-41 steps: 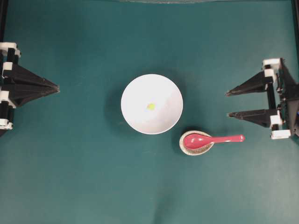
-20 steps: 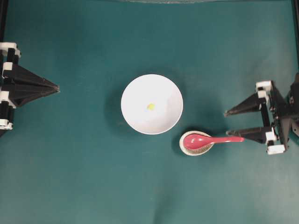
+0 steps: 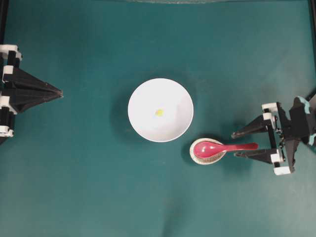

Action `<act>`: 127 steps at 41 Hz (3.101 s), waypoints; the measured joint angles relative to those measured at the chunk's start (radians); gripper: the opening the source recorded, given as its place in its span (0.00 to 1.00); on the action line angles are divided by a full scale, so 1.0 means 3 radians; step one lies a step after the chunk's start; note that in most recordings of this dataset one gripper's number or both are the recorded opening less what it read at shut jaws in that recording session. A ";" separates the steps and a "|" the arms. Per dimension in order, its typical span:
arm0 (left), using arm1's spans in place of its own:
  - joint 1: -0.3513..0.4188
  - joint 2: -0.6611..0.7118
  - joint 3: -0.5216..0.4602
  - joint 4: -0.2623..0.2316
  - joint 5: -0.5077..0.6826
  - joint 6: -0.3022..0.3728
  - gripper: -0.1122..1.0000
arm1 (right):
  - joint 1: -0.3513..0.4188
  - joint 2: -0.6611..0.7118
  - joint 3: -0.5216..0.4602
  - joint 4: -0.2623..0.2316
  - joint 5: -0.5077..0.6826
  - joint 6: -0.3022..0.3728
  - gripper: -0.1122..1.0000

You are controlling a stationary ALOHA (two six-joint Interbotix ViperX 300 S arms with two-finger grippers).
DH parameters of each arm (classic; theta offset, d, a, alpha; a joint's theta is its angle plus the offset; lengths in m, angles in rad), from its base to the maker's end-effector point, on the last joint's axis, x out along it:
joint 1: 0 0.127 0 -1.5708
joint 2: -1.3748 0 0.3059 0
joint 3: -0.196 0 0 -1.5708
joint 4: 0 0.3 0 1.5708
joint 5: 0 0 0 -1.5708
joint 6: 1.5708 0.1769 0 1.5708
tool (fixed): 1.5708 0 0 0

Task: Scoop the yellow hexagonal prism block from the bowl with a spoon using the right arm.
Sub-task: 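Close the right gripper on the red spoon handle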

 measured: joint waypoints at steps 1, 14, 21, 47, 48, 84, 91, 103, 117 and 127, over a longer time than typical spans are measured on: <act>0.0000 0.0000 0.0000 0.0005 0.0000 0.0000 0.14 | 0.0010 0.0041 -0.0005 0.0000 -0.0020 0.0015 0.64; 0.0000 0.0000 0.0000 0.0000 0.0000 0.0000 0.14 | 0.0056 0.0419 -0.0066 0.0036 -0.0153 0.0041 0.64; 0.0000 0.0000 0.0000 0.0005 0.0000 0.0000 0.14 | 0.0056 0.0568 -0.0097 0.0056 -0.0159 0.0041 0.64; 0.0000 0.0000 0.0000 0.0000 0.0000 0.0000 0.14 | 0.0061 0.0634 -0.0107 0.0056 -0.0179 -0.0036 0.61; 0.0000 0.0000 0.0000 0.0000 0.0000 0.0000 0.14 | 0.0061 0.0634 -0.0102 0.0056 -0.0179 -0.0046 0.61; 0.0005 0.0005 0.0000 0.0005 0.0005 0.0000 0.14 | 0.0072 0.0634 -0.0133 0.0107 -0.0128 -0.0087 0.50; 0.0000 0.0000 -0.0005 0.0000 0.0005 0.0000 0.14 | 0.0072 0.0634 -0.0133 0.0112 -0.0123 -0.0087 0.41; 0.0000 0.0000 0.0000 0.0000 0.0005 0.0000 0.14 | 0.0072 0.0634 -0.0159 0.0112 -0.0102 -0.0092 0.33; 0.0000 0.0000 -0.0005 0.0005 -0.0031 0.0000 0.14 | 0.0072 0.0547 -0.0174 0.0118 -0.0066 -0.0092 0.32; 0.0000 0.0005 0.0000 0.0000 -0.0169 0.0000 0.14 | 0.0056 0.0179 -0.0179 0.0133 0.0199 -0.0107 0.32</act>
